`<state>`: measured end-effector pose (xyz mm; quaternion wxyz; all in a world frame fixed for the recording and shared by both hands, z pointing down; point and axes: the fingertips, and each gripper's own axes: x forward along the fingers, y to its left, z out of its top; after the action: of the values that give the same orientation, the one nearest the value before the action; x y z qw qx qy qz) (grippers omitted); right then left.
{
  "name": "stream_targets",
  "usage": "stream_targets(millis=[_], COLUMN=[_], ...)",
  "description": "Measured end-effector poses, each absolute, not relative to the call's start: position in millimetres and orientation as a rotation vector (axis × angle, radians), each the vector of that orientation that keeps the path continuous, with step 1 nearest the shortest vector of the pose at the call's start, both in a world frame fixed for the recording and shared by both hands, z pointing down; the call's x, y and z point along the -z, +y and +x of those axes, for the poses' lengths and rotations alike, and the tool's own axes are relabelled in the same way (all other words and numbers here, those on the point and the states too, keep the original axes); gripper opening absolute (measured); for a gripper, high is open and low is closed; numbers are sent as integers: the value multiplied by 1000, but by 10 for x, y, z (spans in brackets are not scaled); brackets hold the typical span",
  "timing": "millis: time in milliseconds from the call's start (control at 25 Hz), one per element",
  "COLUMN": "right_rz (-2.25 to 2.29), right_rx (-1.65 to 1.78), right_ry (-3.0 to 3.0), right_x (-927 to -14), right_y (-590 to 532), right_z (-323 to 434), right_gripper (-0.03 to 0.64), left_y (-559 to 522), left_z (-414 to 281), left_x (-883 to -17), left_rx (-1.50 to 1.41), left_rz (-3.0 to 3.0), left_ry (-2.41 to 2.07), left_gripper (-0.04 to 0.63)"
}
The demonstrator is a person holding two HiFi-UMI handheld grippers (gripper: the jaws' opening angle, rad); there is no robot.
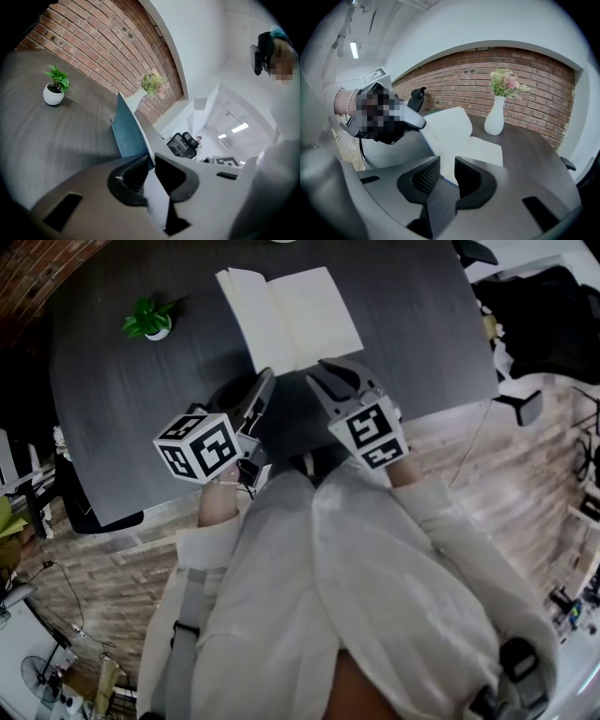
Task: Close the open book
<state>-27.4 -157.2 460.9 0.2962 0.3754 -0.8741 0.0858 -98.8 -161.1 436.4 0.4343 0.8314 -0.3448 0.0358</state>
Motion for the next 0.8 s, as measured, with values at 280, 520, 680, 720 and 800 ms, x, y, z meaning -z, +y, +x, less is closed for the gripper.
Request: stream_targets(millis=[280, 520, 680, 720, 800], right_rz=[1048, 1076, 1097, 1102, 1116], right_rx=[-293, -312, -320, -323, -329], right_ry=[-2356, -2377, -2394, -2401, -2412], right_x=[-4538, -4471, -4422, -4406, -4375], right_y=[-1596, -1616, -1647, -1653, -1661], right_z=[-1, 141, 188, 201, 240], right_gripper=[75, 64, 58, 55, 34], left_y=[-1652, -1697, -1735, -1744, -1760], left_z=[-744, -605, -528, -505, -452], left_x=[-4304, -4284, -4279, -4279, -4277], left_rx=[-109, -126, -138, -142, -153], left_rz=[2099, 2112, 2122, 2126, 2133], left_ry=[-866, -848, -836, -833, -827], left_gripper=[43, 40, 40, 40, 40])
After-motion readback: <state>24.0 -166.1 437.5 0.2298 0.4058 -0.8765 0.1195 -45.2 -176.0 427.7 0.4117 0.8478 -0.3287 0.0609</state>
